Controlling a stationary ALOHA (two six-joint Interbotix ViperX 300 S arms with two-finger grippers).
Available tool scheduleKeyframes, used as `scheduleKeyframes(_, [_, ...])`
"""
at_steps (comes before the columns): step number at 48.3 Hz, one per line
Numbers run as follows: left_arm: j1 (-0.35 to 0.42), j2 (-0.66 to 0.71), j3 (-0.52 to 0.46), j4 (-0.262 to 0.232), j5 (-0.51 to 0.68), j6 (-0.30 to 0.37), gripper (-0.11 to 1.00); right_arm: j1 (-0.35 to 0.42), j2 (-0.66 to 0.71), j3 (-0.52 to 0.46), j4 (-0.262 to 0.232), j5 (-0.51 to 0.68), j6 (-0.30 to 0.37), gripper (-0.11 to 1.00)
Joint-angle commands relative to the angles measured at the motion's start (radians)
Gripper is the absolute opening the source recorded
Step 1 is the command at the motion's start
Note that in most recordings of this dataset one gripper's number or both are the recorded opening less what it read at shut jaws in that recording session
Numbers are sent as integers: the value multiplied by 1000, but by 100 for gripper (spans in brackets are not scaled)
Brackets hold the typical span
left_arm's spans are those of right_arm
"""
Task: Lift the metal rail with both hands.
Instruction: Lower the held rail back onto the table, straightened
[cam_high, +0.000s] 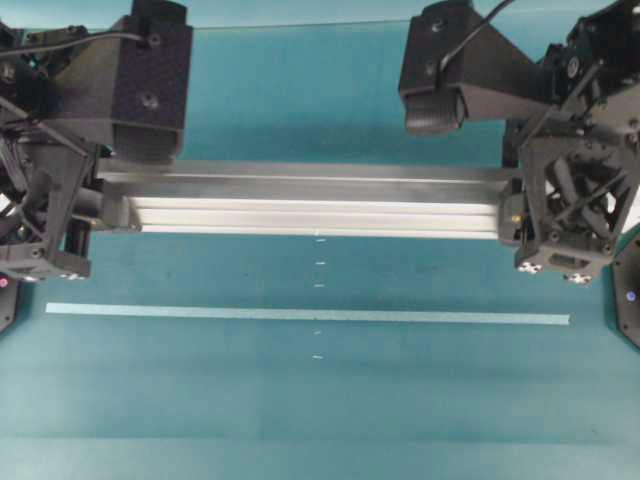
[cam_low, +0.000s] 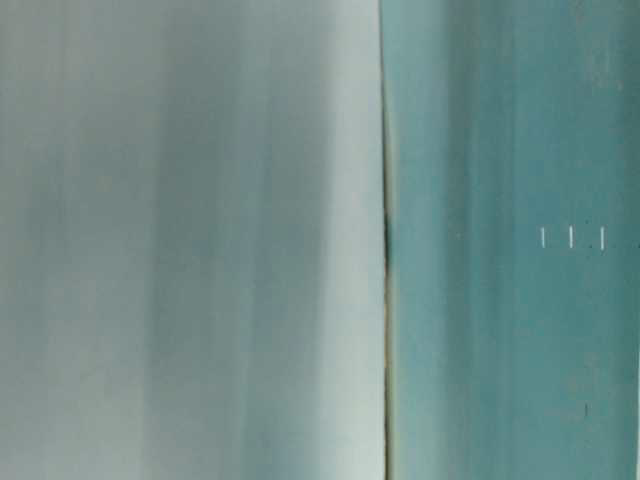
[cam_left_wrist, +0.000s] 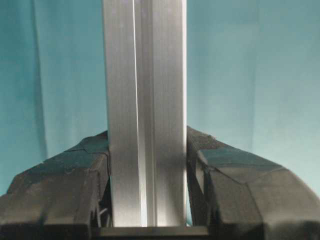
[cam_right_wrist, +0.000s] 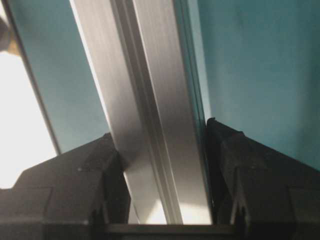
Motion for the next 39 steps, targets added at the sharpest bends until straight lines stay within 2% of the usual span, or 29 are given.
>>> scheduleKeyframes(1, [-29,-8,-52,-2,2,3,30,-40,-11,-29,2,2,14,41])
scheduleKeyframes(8, [-29,-8,-57,-2,21,-2,30,-40,-11,-51,0,6,11,41])
scheduleKeyframes(16, [-28,-5,-28,2,11,-2,30,-40,-6,-26,2,0,9,42])
scheduleKeyframes(22, [-17,-11,35,3,-31,-2,30,-38,-5,35,2,-11,6,41])
scheduleKeyframes(29, [-11,-23,150,5,-138,-8,30,-26,0,150,2,-61,0,42])
scheduleKeyframes(39, [15,-18,295,3,-189,-8,30,-14,-12,307,-2,-229,-38,42])
